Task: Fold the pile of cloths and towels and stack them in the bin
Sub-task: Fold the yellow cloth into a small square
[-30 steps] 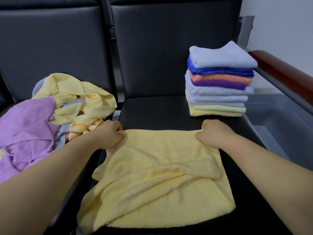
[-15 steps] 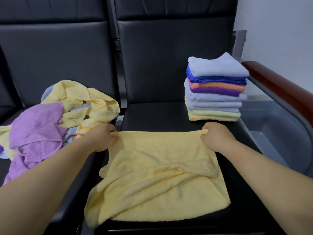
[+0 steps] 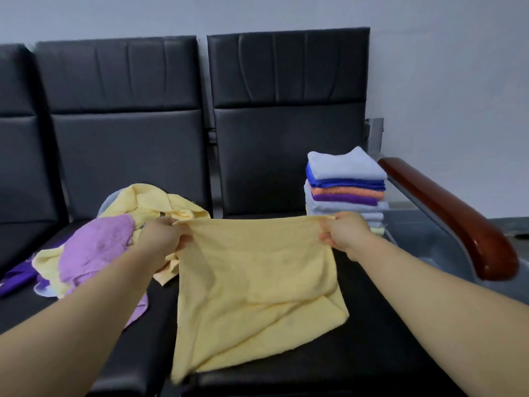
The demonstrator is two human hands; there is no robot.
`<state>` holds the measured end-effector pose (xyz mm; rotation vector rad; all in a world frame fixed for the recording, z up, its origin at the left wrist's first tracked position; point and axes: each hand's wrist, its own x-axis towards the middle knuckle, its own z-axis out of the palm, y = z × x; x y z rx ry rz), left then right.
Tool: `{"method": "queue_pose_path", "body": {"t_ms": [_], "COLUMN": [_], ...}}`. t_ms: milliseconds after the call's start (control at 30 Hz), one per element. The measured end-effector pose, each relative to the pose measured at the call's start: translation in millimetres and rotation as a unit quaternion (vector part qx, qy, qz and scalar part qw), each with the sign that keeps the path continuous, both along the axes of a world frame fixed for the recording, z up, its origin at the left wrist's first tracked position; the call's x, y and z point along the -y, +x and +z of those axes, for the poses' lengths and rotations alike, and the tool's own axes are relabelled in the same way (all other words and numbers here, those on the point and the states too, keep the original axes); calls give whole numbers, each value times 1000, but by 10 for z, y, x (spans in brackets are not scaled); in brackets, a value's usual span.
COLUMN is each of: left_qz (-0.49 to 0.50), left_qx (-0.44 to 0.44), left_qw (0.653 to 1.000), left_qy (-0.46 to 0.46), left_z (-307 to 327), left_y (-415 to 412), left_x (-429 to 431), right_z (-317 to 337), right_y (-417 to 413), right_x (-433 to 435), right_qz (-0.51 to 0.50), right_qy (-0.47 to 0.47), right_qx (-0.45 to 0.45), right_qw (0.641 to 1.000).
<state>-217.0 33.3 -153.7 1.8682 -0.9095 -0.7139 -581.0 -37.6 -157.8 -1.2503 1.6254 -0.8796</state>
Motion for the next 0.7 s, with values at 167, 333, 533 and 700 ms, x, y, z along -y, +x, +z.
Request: {"method": "queue_pose_path", "body": {"t_ms": [167, 333, 533, 700], "left_qz": [24, 24, 6, -59], "left_qx": [24, 48, 95, 120], "left_qw": [990, 972, 980, 990], "left_qy": [-138, -227, -172, -47], "left_z": [824, 1292, 880, 197], "left_y": [207, 181, 94, 81], "left_x": [31, -103, -342, -557], "right_z": [870, 1234, 757, 161], "right_y": [166, 129, -117, -278], "right_x": [142, 101, -131, -572], "right_qz": [-6, -9, 6, 80], "right_qy": [-107, -191, -154, -117], "right_qx": [135, 136, 44, -29], "right_qw": [985, 972, 987, 989]}}
